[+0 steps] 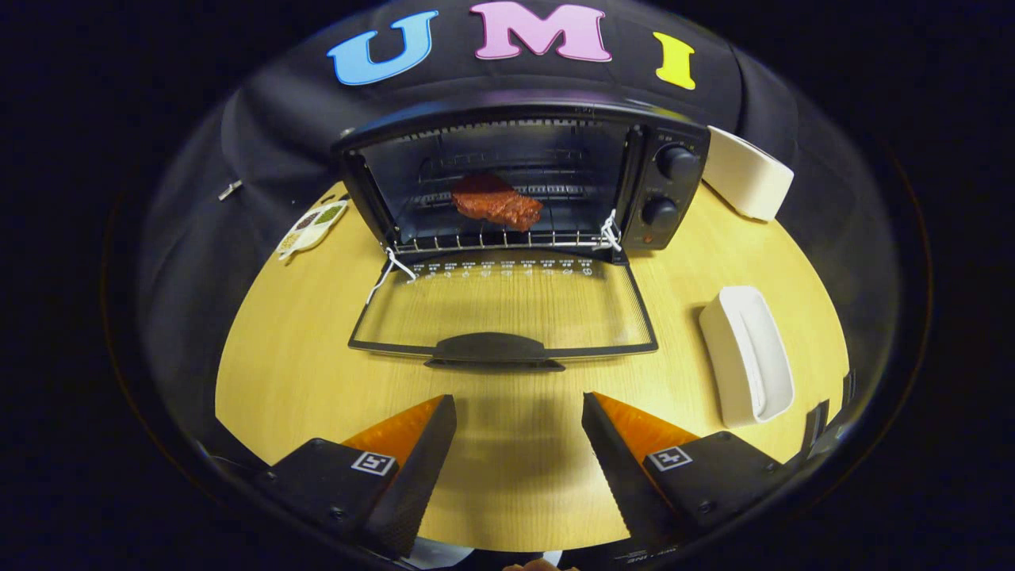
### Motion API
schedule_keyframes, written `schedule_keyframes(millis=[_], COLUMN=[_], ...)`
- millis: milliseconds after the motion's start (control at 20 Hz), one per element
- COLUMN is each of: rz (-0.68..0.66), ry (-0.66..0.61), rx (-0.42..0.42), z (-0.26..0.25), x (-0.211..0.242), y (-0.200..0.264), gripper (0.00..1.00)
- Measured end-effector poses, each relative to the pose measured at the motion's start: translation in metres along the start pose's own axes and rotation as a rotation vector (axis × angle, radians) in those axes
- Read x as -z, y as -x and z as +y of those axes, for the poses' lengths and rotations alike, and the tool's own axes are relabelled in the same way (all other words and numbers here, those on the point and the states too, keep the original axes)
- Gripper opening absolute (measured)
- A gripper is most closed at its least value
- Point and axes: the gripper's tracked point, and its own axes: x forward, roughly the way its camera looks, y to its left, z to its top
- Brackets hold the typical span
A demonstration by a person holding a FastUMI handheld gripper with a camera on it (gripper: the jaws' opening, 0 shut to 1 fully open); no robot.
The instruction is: Open the toaster oven, put the food inside, and close the toaster oven door.
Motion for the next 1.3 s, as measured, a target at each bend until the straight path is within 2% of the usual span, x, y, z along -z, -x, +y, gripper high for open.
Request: schedule_keyframes(millis=[350,650,1000,1300], rz=[0.05,0.041,-0.067,-0.216], ry=[-0.017,-0.024,0.004,-0.018], rx=[0.073,0.091,0.05,-0.004], z=[0.008,0.011,0.017,0.024], x=[0.009,0.002,-0.022,-0.072], y=[-0.042,-0.05,-0.006,0.035], gripper=[0.99,0.98,0.99,0.99])
